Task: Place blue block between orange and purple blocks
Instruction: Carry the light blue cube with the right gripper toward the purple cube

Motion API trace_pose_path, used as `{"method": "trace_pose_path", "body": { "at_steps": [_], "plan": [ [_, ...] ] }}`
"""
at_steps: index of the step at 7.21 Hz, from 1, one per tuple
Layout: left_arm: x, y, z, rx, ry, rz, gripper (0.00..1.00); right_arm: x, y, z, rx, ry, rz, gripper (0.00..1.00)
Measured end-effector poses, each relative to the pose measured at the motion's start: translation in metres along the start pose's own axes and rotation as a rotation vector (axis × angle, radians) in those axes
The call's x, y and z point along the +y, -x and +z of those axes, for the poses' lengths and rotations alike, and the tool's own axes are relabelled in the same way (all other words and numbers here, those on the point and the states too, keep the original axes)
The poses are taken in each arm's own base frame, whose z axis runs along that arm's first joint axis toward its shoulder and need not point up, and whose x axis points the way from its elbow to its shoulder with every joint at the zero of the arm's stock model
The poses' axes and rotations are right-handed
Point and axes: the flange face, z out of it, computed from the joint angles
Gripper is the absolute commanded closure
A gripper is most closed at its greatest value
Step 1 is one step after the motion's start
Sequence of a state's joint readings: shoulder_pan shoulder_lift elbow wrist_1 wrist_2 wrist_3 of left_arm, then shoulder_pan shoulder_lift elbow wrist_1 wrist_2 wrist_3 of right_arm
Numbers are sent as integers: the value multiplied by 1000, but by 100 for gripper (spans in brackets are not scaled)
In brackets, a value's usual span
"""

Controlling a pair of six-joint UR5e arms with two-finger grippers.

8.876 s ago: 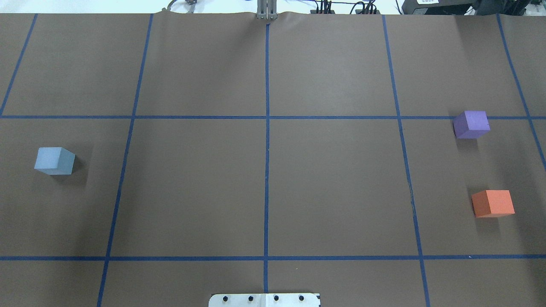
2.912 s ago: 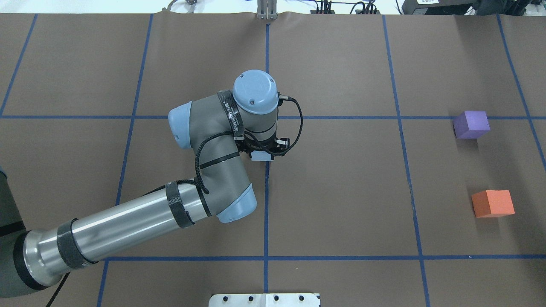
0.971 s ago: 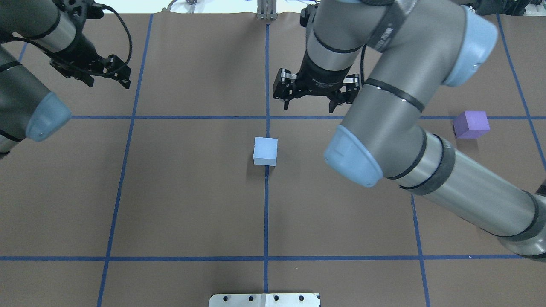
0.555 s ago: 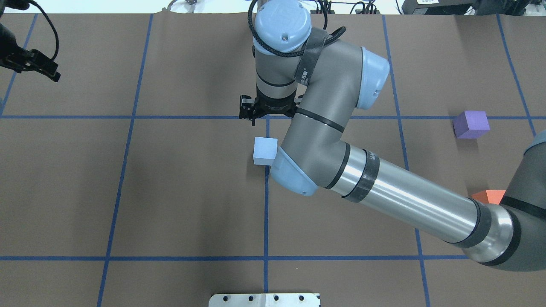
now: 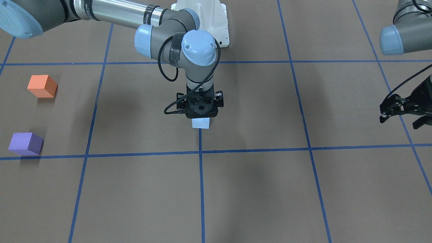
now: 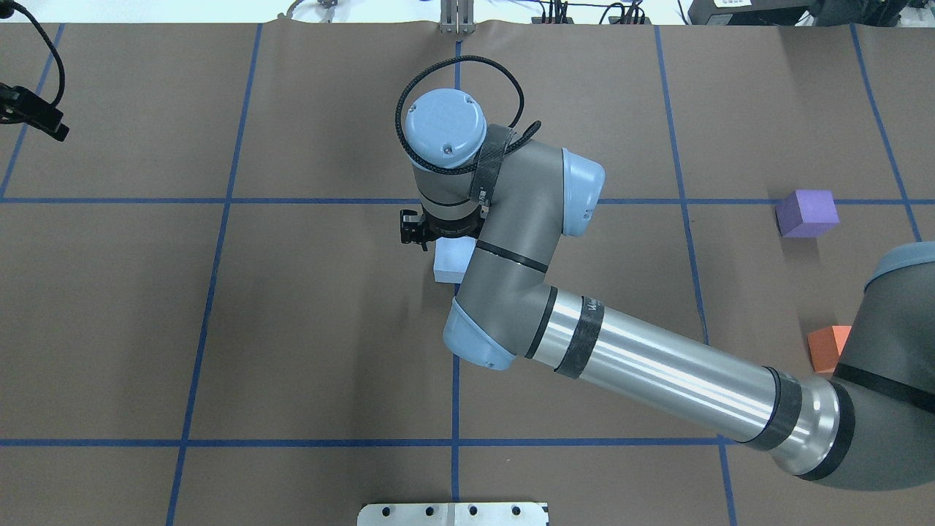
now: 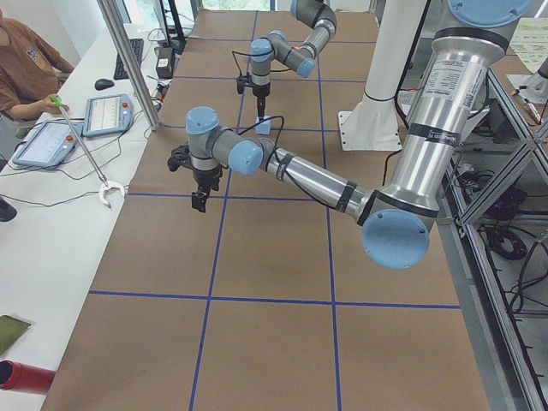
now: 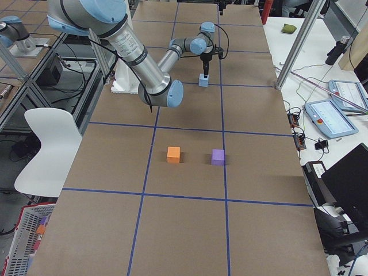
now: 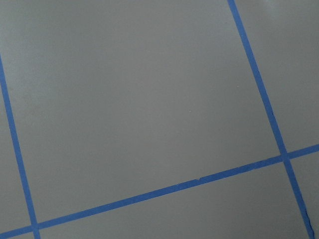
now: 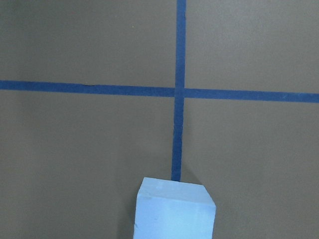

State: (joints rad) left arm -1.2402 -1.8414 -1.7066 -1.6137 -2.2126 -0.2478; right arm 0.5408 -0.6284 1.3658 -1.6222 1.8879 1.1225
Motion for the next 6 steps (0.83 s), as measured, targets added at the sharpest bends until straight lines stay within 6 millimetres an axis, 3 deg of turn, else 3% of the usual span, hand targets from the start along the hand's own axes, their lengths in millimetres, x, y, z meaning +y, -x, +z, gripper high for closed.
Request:
{"method": "trace_pose_path", "body": {
  "at_steps": [3, 4, 5, 6],
  "plan": [
    [1, 1, 2, -2, 4, -1, 0, 4, 3, 37, 3, -2, -2, 4],
    [1, 1, 3, -3, 5, -1, 0, 4, 2, 47, 0, -2, 0, 73],
    [1, 1, 4, -3, 6, -1, 0, 4, 2, 52, -2, -3, 21, 100],
    [1, 1, 4, -3, 7, -1, 0, 4, 2, 52, -4, -2, 51, 100]
  ]
}}
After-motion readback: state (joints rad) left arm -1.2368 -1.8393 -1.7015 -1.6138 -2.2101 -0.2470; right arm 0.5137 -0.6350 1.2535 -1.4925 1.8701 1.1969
